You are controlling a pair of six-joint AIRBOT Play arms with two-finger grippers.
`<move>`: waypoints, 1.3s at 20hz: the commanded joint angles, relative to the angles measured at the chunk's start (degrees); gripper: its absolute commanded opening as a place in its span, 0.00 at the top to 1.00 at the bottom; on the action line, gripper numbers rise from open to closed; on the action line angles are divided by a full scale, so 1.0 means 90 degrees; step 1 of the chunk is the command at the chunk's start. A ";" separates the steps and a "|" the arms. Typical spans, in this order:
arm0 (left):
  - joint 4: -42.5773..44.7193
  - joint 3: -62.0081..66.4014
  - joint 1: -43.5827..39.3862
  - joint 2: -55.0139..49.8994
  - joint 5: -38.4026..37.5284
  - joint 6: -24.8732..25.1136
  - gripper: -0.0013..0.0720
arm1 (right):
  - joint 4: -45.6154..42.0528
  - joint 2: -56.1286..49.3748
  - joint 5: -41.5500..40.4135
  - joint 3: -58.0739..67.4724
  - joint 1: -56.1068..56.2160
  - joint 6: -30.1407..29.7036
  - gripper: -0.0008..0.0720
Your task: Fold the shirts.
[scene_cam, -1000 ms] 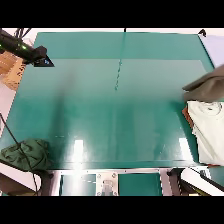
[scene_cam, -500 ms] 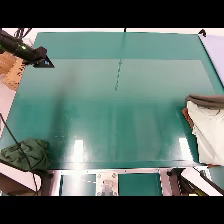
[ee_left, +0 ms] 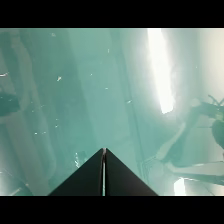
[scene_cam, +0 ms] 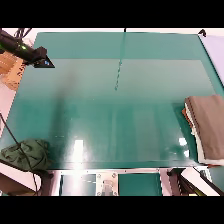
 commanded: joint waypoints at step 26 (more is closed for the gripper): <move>0.0767 -0.6943 0.0005 0.4954 0.1081 -0.0508 0.95 | 0.2613 -0.0355 -0.3215 -0.0066 0.7417 -0.0049 0.96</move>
